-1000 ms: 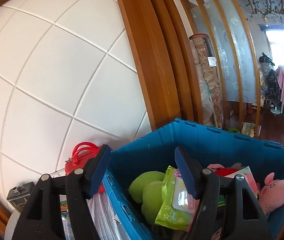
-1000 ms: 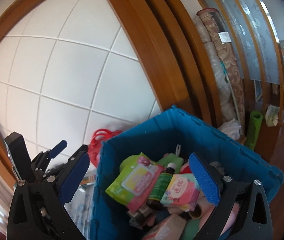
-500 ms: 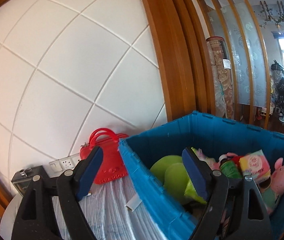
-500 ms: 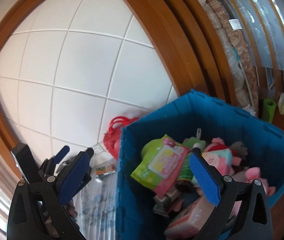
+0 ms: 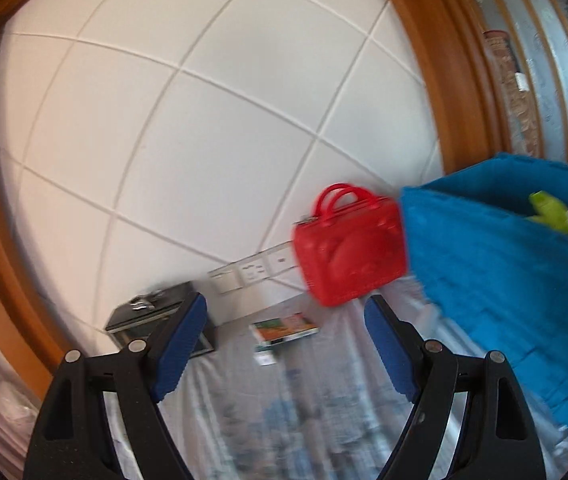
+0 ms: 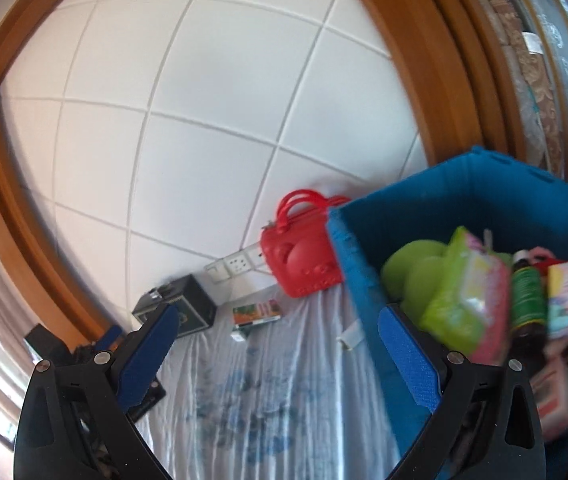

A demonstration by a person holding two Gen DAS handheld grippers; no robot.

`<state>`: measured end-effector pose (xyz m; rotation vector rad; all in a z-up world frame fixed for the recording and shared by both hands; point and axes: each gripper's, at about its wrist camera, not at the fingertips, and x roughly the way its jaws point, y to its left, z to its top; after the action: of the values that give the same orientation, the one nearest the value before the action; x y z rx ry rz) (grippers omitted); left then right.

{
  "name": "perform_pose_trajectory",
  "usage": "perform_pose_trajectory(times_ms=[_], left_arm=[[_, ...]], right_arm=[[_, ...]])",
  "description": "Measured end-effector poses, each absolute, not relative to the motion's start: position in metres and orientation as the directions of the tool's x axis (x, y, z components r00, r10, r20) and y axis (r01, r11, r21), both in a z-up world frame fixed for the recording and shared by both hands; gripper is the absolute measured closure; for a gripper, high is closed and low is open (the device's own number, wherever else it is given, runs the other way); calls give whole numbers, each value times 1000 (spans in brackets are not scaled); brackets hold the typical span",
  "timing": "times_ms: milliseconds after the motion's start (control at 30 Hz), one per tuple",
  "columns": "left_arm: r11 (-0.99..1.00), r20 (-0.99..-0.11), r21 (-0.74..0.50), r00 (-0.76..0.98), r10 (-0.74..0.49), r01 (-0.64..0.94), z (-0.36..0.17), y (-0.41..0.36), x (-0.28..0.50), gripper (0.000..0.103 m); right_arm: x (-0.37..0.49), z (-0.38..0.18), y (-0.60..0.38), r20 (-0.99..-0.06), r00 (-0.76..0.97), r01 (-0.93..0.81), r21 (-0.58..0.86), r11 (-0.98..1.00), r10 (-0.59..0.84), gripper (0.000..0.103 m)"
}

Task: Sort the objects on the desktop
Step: 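Move both tools back toward the medicine boxes and lint roller on the bed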

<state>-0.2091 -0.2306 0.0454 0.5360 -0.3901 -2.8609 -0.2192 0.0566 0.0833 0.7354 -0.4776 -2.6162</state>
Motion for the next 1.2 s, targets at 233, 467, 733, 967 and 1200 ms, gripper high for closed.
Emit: perform_pose_trajectory(times_ms=[233, 467, 733, 967, 1200], left_arm=[[-937, -378, 283, -873, -307, 207, 8, -318, -234, 21], [-943, -459, 231, -828, -321, 238, -39, -362, -275, 21], [-971, -575, 192, -785, -229, 143, -122, -380, -347, 22], [-989, -651, 129, -747, -134, 65, -188, -397, -435, 21], [-988, -712, 151, -689, -139, 42, -238, -416, -508, 21]], right_arm=[[-272, 9, -33, -545, -706, 262, 391, -882, -451, 1], [-353, -121, -90, -679, -702, 168, 137, -976, -216, 5], [-442, -246, -86, -841, -541, -52, 21, -998, 10, 13], [-465, -269, -74, -851, -525, -84, 47, -995, 4, 12], [-472, -272, -78, -850, -526, -85, 16, -996, 31, 12]])
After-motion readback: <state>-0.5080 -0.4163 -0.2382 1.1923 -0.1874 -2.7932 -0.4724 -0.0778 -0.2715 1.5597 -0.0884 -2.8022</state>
